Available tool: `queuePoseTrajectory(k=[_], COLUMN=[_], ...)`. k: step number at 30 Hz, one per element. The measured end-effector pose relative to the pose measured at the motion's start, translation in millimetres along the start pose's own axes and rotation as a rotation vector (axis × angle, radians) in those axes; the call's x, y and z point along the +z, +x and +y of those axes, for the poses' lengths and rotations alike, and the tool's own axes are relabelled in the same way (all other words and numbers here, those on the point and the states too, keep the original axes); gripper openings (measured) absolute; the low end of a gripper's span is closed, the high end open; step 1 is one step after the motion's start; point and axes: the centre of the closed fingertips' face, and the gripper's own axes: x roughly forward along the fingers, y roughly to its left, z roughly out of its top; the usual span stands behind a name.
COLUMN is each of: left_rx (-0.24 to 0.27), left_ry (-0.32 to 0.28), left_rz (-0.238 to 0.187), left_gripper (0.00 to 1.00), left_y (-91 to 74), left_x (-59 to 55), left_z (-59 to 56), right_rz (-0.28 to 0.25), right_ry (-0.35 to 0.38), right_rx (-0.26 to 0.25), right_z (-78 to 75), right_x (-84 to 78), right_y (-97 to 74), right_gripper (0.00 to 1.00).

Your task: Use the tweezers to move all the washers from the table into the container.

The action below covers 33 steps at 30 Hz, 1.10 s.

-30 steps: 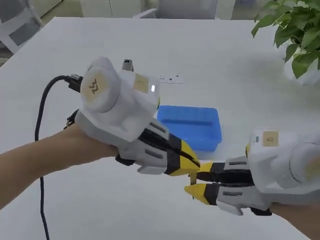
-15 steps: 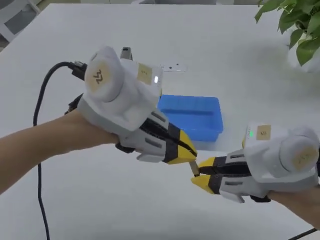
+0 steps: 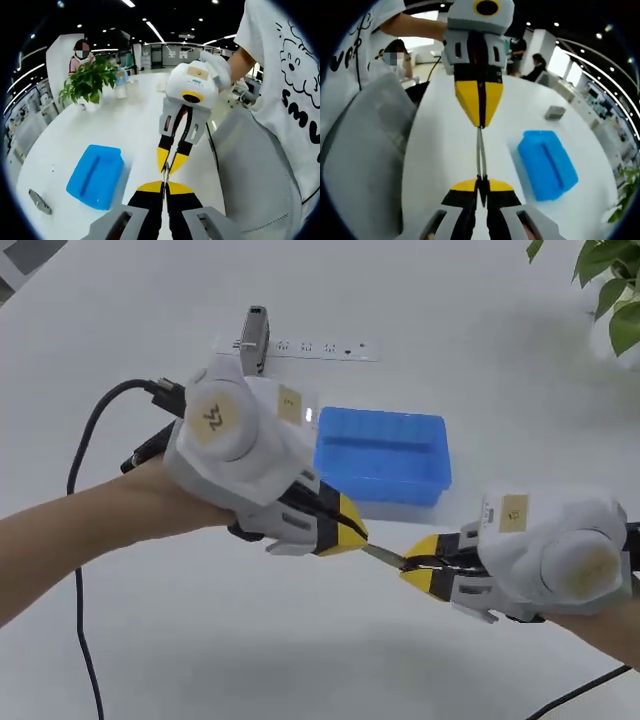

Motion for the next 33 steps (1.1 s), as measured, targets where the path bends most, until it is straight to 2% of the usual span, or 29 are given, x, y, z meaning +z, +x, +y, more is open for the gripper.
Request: queuePoseTrajectory(k=[2, 6, 7, 10, 15, 20, 26, 30, 33], left_rx=[0.003, 0.004, -0.009, -0.026, -0.047, -0.062, -0.085, -0.08, -0.07], left_ry=[-0.004, -0.056, -0.075, -0.112, -0.141, -0.134, -0.138, -0.141, -0.134], left_rz=[-0.003, -0.01, 0.002, 0.027, 0.033, 0.048, 0.071, 0.076, 0.103], left_gripper=[0.0, 0.03, 0.07, 0.13, 0.11, 0.09, 0.04, 0.0, 0.0], left_y=[0.9, 2.1, 2.5, 2.9, 4.8, 7.3, 14.4, 17.6, 21.3], left_x=[-2.7, -8.3, -12.6, -21.2, -26.1, -26.7, -34.0, -36.0, -42.2], left_z=[2.1, 7.3, 7.7, 8.0, 11.0, 10.2, 8.2, 11.4, 15.5], right_rz=[0.004, 0.006, 0.005, 0.006, 0.027, 0.057, 0.073, 0.095, 0.098], right_ry=[-0.006, -0.004, -0.001, 0.002, -0.029, -0.073, -0.106, -0.122, -0.131], right_rx=[0.0, 0.005, 0.004, 0.005, 0.016, 0.021, 0.024, 0.028, 0.024], right_z=[-1.3, -3.7, -4.7, -5.9, -3.7, -2.8, -4.0, -4.5, -5.9], right_x=[-1.2, -3.0, -3.4, -4.6, -8.8, -13.0, -13.8, -18.2, -19.3], right_y=[1.2, 2.6, 2.6, 2.8, 7.2, 11.6, 13.5, 15.9, 16.2], right_gripper=[0.02, 0.02, 0.02, 0.02, 0.02, 0.02, 0.02, 0.02, 0.02])
